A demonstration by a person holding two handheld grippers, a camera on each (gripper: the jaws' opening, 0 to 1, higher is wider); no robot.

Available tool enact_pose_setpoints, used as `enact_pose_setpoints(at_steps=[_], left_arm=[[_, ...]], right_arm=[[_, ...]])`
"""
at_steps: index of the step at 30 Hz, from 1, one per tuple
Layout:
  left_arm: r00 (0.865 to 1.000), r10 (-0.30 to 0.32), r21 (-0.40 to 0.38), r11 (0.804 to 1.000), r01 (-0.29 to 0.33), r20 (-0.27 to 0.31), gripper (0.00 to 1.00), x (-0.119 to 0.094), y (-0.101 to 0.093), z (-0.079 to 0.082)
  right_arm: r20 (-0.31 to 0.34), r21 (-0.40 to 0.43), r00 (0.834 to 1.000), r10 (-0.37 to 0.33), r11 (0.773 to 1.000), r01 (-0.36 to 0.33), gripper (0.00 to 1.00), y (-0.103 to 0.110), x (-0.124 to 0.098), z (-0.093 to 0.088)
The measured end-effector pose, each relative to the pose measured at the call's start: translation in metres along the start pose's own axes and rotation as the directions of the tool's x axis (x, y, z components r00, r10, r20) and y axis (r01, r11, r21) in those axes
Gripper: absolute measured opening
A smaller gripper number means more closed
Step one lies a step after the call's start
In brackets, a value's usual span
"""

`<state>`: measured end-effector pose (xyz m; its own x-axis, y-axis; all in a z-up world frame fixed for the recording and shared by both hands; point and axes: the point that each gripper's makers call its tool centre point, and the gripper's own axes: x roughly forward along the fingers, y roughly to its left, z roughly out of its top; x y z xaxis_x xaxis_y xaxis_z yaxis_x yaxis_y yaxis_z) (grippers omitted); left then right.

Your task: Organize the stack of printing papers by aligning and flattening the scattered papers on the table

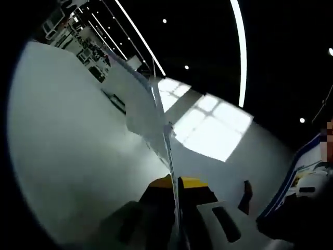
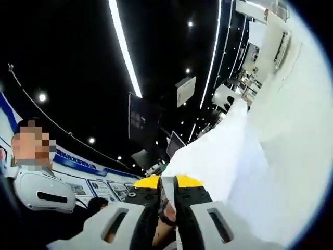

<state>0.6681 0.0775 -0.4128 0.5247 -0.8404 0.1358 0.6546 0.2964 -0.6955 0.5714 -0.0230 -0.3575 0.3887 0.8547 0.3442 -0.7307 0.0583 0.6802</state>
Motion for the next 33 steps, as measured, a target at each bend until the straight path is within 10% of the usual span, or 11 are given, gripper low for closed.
enact_pose_setpoints(at_steps=[9, 18, 24, 33], left_arm=[[1.000, -0.005, 0.001, 1.000, 0.005, -0.002, 0.06, 0.000, 0.000, 0.000], [1.000, -0.007, 0.004, 1.000, 0.007, -0.002, 0.06, 0.000, 0.000, 0.001], [1.000, -0.013, 0.004, 1.000, 0.013, -0.004, 0.06, 0.000, 0.000, 0.001], [1.000, -0.018, 0.003, 1.000, 0.018, -0.005, 0.06, 0.000, -0.001, 0.001]], right_arm=[[-0.070, -0.055, 0.994, -0.085, 0.995, 0.082, 0.28, -0.031, -0.015, 0.018], [-0.164, -0.227, 0.921, -0.354, 0.922, 0.314, 0.30, -0.101, -0.041, 0.047], [-0.232, -0.279, 0.919, -0.319, 0.927, 0.251, 0.31, -0.125, -0.020, 0.074], [-0.389, -0.153, 0.887, -0.250, 0.967, 0.205, 0.17, -0.157, 0.004, 0.054]])
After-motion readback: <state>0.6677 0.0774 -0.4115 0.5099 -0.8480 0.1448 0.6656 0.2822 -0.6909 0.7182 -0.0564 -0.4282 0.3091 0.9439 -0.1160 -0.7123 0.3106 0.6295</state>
